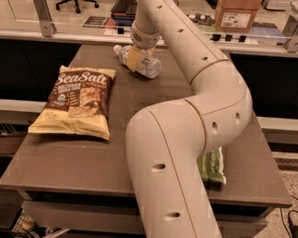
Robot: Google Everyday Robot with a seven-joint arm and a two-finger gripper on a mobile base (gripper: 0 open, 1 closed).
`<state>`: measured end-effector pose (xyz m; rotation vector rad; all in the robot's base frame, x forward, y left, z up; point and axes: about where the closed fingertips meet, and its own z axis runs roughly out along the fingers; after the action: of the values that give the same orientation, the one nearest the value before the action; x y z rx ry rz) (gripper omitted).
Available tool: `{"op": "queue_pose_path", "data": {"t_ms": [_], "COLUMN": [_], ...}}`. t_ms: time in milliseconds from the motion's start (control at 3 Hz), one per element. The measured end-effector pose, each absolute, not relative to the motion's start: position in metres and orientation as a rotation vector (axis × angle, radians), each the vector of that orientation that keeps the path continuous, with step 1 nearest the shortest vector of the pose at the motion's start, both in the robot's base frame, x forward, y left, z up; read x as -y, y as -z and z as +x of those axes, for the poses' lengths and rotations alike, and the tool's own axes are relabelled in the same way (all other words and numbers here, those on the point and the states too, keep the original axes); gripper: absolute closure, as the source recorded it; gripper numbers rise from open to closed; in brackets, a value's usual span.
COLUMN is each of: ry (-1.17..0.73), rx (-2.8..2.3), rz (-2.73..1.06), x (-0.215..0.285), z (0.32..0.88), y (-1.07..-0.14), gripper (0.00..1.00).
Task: Knock blue plastic bottle over
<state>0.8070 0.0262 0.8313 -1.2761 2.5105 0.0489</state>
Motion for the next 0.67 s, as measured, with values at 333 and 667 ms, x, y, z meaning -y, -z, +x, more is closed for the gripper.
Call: {"op": "queue_pose_path", "data": {"t_ms": [333, 667], "ry": [-0.05, -0.05], "rx": [-2.509, -2.509], "rz": [-1.276, -1.276], "x": [-0.0275, -0.0275], "z": [0.8083, 0.8083], "y": [-0.8295, -0.8305], "gripper": [0.88, 1.0]}}
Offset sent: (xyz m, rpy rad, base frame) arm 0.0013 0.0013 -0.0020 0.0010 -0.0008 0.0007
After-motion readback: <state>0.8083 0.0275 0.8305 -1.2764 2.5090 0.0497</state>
